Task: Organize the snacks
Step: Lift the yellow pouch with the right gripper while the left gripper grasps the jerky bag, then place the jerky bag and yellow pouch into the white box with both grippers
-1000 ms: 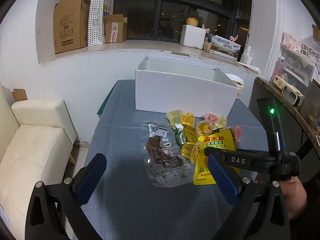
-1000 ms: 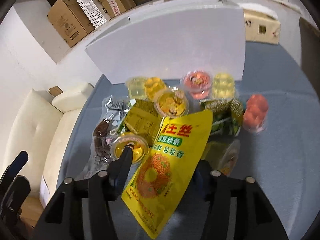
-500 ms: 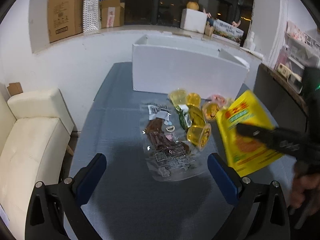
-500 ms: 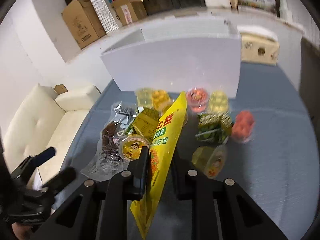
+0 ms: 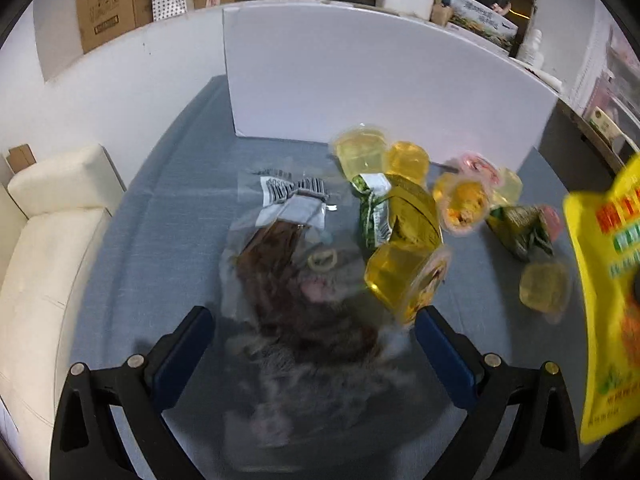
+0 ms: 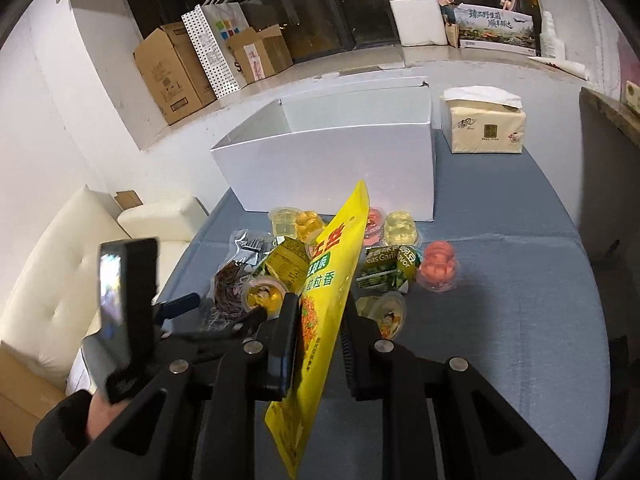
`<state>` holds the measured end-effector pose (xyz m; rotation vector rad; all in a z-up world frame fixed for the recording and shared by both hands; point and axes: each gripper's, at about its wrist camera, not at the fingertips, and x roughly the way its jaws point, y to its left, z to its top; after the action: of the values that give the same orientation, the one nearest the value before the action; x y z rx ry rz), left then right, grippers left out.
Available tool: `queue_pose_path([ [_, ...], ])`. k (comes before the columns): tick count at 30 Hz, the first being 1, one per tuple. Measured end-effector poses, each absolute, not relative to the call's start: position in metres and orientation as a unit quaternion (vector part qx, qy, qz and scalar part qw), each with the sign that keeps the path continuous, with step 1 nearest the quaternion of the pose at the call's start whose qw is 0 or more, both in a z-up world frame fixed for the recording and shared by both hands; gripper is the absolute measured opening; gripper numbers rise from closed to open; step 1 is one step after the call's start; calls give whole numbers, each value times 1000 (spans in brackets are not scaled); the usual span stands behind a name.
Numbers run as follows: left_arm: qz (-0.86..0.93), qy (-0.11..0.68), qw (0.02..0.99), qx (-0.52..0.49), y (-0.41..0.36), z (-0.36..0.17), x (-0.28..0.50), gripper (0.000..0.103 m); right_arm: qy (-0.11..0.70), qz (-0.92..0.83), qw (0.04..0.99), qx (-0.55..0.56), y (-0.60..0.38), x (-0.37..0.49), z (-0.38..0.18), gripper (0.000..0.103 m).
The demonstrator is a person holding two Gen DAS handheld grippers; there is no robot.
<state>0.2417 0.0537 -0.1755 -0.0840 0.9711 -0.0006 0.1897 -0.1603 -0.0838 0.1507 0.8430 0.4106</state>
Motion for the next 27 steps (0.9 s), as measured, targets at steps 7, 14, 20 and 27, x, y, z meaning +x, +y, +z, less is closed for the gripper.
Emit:
queue_pose_path([
  [7, 22, 472, 881, -26, 64, -179, 258, 103, 410, 202, 885, 85, -167, 190, -90, 21],
  [14, 2, 458, 889, -10, 67, -176, 242, 88, 409, 210, 884, 87, -165, 189, -90, 21],
  [20, -7, 470, 883, -6, 78, -174, 235, 79, 408, 218, 882, 90, -160, 185, -90, 21],
  [27, -11, 446, 895, -12, 77, -162, 204, 78, 405, 224, 882, 90, -158, 183, -87, 21],
])
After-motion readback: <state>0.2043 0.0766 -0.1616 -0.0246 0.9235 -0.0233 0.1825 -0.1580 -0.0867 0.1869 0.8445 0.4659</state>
